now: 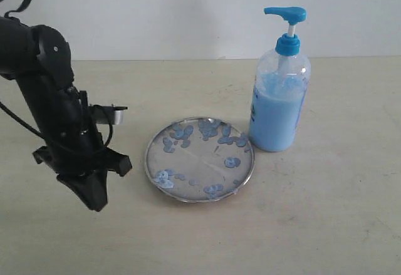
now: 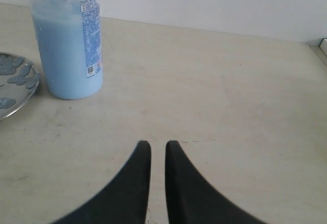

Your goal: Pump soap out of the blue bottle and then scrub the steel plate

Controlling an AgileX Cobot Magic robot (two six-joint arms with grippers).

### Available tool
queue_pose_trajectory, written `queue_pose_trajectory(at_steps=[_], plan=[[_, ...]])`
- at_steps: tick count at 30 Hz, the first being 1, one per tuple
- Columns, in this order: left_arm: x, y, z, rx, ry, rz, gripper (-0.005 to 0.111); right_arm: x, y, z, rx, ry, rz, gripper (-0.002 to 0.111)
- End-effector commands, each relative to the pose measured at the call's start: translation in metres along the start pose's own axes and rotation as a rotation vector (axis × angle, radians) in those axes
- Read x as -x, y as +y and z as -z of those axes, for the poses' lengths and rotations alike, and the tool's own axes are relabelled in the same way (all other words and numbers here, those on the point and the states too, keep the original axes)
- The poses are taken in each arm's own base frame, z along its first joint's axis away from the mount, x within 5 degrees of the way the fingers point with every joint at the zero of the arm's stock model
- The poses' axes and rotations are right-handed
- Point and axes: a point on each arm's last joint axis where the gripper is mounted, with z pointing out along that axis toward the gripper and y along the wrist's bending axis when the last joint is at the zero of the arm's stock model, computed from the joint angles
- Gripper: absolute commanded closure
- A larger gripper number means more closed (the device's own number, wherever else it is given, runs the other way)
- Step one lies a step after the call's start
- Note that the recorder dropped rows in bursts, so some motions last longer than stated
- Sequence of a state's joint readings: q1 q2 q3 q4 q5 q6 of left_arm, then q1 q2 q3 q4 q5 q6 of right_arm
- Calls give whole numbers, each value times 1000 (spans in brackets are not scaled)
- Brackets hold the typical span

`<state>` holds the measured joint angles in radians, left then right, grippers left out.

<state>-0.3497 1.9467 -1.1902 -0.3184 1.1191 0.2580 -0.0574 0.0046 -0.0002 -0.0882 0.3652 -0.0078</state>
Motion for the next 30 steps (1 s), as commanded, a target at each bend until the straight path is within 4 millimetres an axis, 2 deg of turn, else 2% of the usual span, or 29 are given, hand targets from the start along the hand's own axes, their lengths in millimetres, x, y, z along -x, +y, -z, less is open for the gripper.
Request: queue_pose_trajectory(at_steps=[1, 4, 7, 9, 12, 15, 18, 20, 21, 22, 24, 26, 27, 29, 30], plan=[[22, -23, 17, -173, -130, -64, 102, 0, 0, 0, -1, -5, -7, 107], [45, -37, 44, -269, -328, -70, 102, 0, 0, 0, -1, -5, -7, 107], [76, -49, 72, -381, -612, -89, 102, 0, 0, 0, -1, -5, -7, 107], [95, -53, 80, -433, -689, -134, 102, 0, 0, 0, -1, -5, -7, 107], [113, -54, 72, -460, -637, -170, 102, 0, 0, 0, -1, -5, -7, 107], [111, -49, 52, -443, -437, -242, 102, 0, 0, 0, -1, -5, -7, 107], [101, -28, 37, -211, -242, -303, 102, 0, 0, 0, -1, -5, -7, 107], [98, -11, 38, -21, -178, -222, 102, 0, 0, 0, -1, -5, -7, 107], [98, -8, 41, 17, -179, -160, 102, 0, 0, 0, -1, -5, -7, 107], [107, -5, 47, 42, -278, -78, 102, 0, 0, 0, -1, -5, -7, 107], [127, -12, 58, -34, -513, -16, 102, 0, 0, 0, -1, -5, -7, 107], [138, -34, 57, -224, -626, -140, 102, 0, 0, 0, -1, -5, -7, 107], [137, -47, 54, -317, -626, -273, 102, 0, 0, 0, -1, -5, -7, 107], [118, -66, 41, -478, -446, -562, 102, 0, 0, 0, -1, -5, -7, 107], [117, -67, 37, -451, -427, -615, 102, 0, 0, 0, -1, -5, -7, 107]])
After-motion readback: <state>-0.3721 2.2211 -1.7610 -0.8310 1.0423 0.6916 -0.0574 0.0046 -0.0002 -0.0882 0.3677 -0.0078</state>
